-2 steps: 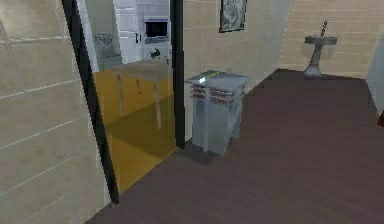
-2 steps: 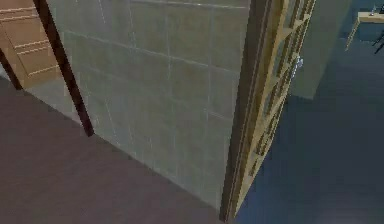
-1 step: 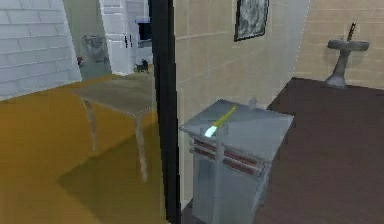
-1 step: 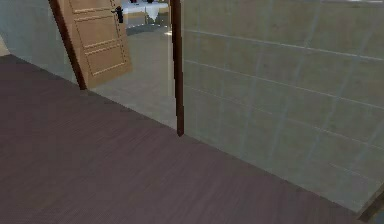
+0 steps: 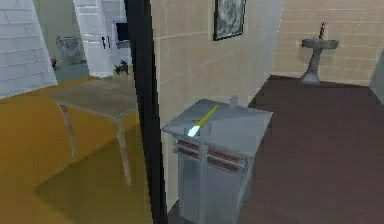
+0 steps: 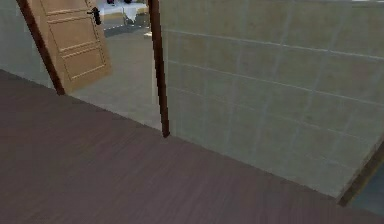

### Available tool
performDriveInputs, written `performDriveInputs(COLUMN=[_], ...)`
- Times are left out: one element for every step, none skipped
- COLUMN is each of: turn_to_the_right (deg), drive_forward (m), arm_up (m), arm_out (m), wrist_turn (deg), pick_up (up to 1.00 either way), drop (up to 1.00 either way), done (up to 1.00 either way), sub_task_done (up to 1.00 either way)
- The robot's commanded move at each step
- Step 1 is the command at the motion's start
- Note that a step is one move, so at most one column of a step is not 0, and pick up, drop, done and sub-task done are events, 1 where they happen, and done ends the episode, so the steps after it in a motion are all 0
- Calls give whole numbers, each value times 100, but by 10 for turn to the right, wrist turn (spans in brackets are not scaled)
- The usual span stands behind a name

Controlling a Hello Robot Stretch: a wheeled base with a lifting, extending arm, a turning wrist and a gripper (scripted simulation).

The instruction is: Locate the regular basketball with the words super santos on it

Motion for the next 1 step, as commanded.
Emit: performDriveInputs(turn_to_the_right=[30], drive_forward=[0], arm_up=[0], arm_out=[0], wrist_turn=[0], pick_up=[0], drop=[0], done=[0], sub_task_done=[0])
